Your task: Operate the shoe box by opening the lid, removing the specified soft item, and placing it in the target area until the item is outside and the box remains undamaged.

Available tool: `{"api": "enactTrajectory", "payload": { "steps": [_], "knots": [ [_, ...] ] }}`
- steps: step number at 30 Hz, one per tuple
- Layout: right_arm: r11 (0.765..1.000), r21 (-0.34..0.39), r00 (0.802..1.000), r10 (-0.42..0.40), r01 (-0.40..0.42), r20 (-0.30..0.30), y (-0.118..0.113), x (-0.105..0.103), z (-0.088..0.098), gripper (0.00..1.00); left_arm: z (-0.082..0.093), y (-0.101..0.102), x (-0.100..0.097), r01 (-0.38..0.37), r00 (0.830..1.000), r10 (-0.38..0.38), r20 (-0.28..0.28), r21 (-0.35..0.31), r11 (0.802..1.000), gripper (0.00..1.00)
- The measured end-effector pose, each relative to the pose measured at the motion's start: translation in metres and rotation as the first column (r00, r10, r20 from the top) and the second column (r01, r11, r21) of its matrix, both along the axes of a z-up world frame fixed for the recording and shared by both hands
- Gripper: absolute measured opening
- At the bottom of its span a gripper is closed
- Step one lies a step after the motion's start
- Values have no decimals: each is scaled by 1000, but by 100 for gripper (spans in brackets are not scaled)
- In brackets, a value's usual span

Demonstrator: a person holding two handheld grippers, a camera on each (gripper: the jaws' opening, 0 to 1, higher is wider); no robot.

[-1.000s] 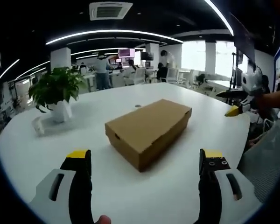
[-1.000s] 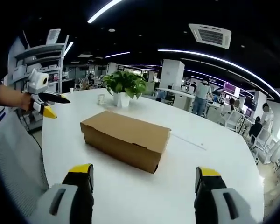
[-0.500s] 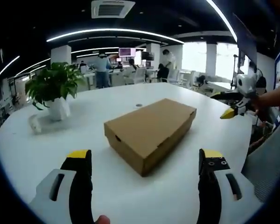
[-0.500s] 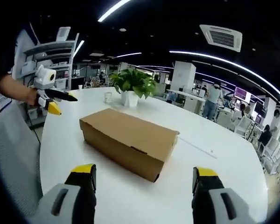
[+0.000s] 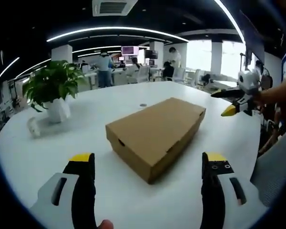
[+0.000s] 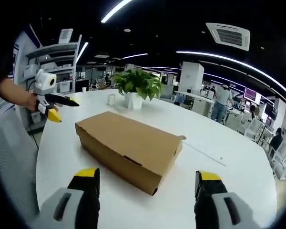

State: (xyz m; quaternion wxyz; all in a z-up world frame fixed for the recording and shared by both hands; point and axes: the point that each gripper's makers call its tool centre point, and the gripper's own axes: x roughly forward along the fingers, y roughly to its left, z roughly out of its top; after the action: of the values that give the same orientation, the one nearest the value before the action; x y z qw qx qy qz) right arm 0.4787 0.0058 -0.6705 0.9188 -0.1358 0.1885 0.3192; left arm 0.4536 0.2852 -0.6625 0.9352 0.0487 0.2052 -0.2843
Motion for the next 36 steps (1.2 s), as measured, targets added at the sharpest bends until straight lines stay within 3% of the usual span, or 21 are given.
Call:
{"api": "enactTrajectory", "payload": {
  "steps": [6,14,24,36],
  "knots": [
    [999,-29,1000,31,-31,0,2,10,-5,75,-4,-4,6,-10,1000,10,-7,-6,1000,90],
    [997,-40,996,67,-70,-57,11,21,-24,73,-12,-11,17,-16,1000,15,-22,-5,1000,85],
    [991,-68,991,108,-114,-84,18,34,-35,65,-28,-16,29,-18,998,18,-59,-3,1000,82],
    [989,-40,982,135,-141,-129,31,44,-46,57,-39,-28,36,1,996,-1,-91,-6,1000,76]
  ]
}}
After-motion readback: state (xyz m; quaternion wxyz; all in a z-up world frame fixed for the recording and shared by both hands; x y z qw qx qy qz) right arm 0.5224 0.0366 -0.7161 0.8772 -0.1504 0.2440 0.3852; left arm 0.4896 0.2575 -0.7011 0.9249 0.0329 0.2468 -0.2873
